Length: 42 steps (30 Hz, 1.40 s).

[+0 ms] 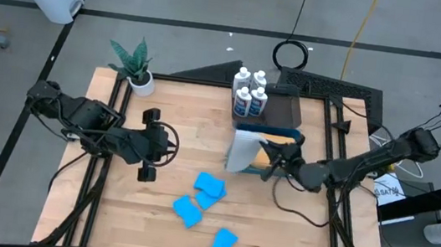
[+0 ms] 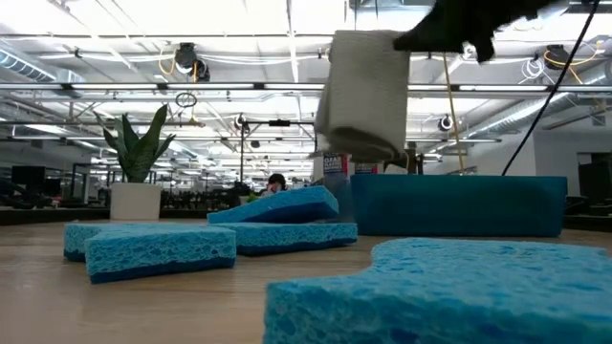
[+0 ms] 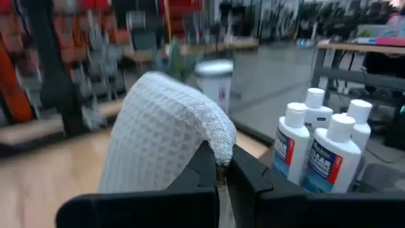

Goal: Pick & Place Kitchen Items
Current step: Put the black napkin into the blue bin

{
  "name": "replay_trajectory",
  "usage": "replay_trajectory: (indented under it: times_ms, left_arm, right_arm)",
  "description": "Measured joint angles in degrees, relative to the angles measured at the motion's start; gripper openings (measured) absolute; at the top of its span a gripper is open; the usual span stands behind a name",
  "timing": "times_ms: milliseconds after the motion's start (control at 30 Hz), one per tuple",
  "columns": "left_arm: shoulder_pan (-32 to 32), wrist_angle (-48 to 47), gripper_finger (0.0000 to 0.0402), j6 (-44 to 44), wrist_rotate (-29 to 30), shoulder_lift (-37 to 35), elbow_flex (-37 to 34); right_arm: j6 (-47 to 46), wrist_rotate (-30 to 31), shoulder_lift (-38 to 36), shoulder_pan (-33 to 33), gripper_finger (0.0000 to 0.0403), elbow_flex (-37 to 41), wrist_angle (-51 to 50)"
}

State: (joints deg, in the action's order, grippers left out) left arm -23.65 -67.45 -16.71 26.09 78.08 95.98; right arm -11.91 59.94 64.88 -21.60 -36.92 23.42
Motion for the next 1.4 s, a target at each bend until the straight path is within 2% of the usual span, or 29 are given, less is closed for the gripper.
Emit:
replay_trajectory:
  times_ms: [133,233,333,467,567,767,900,1033,1133,1267,1333,1400]
  left_arm:
    - [0.0,0.0,0.0067,0.0,0.0,0.0,0.0]
    - [0.0,0.0,0.0067,0.2,0.0,0.0,0.0]
    - [0.0,0.0,0.0067,0.2,0.6,0.0,0.0]
    - [0.0,0.1,0.0067,0.0,1.3,0.0,0.0]
    - [0.0,0.1,0.0067,0.0,1.4,0.0,0.0]
    - [0.1,0.1,0.0067,0.0,2.6,0.3,0.0]
    - [0.5,0.1,0.0067,0.0,2.6,0.9,0.0]
    - [1.0,0.1,0.0067,0.3,2.9,2.0,0.0]
    - [1.9,0.1,0.0067,0.5,2.9,3.2,0.0]
    - [3.0,0.2,0.0067,1.8,2.7,4.5,0.0]
    - [3.5,0.2,0.0067,2.0,2.5,4.8,0.0]
    - [3.9,0.1,0.0067,2.0,2.4,4.9,0.0]
  right_arm:
    - [1.3,0.3,1.6,-0.7,0.0,13.5,28.3]
    - [4.3,0.0,4.1,-1.9,0.0,20.2,44.7]
    - [12.2,0.3,4.1,-3.8,0.0,23.7,55.0]
    - [24.8,0.3,2.2,-6.9,0.0,24.3,66.2]
    - [33.3,0.2,-1.2,-9.2,0.0,22.8,64.0]
    - [43.4,1.3,-9.9,-15.0,0.0,21.0,55.9]
    - [56.1,10.0,-17.3,-19.4,0.0,19.1,53.0]
    - [68.6,22.7,-22.9,-23.0,0.0,16.1,51.2]
    - [67.9,24.3,-25.6,-24.9,0.0,14.0,49.4]
    - [62.6,23.3,-25.3,-27.1,0.0,11.8,45.7]
    - [56.5,19.5,-24.5,-27.8,0.0,11.8,41.5]
    - [48.1,12.8,-23.5,-27.8,0.0,11.8,35.5]
